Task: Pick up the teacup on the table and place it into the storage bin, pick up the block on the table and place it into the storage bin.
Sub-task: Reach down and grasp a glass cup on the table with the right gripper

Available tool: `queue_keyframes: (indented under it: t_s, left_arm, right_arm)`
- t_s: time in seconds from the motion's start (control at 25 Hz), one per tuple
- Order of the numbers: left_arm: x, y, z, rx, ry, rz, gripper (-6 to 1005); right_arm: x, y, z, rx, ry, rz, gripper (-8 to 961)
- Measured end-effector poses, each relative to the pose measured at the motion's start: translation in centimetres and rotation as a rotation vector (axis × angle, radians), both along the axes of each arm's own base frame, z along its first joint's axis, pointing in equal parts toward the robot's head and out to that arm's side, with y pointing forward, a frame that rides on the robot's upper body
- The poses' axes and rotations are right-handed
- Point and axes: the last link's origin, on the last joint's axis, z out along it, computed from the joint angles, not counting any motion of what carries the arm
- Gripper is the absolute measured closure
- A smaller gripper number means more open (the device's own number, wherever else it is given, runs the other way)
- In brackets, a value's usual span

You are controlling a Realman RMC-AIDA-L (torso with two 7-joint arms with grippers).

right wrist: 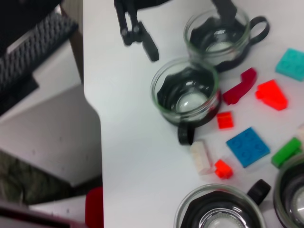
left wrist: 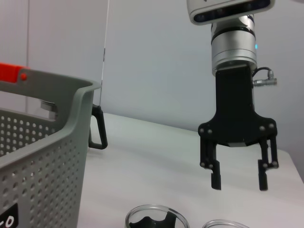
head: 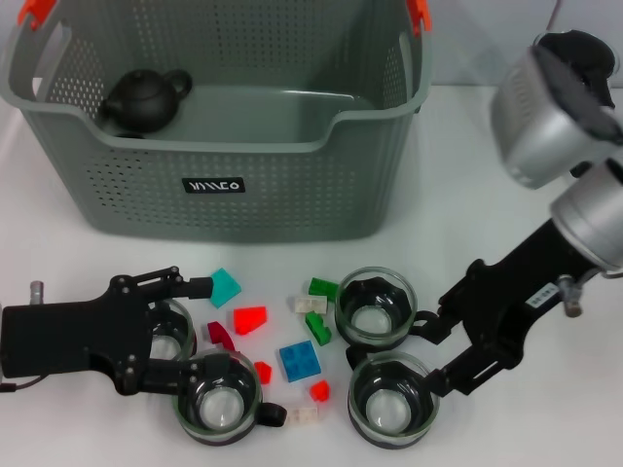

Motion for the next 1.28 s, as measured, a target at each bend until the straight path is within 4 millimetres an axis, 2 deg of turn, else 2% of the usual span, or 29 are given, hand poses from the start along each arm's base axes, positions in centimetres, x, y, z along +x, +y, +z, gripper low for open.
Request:
queue_keyframes:
  t_s: [0.28,0.48,1.28]
  left_arm:
    - [-0.1,0.0,0.2,0.012,-0.005,0.009,72]
    - [-0.2,0.0,0.1,0.013,-0.005,0.011,72]
    - [-0.2,0.0,0.2,0.019,-0.009,0.017,74]
  right_arm:
    - [-2.1,-0.6,-2.6,-0.071,-0.072,0.107,299]
    - [-2.8,-1.1,-3.9,-0.085,-0.121,0.152,299]
    - [-3.6,-0.7,-5.3,-0.044,-0.14,0.227,299]
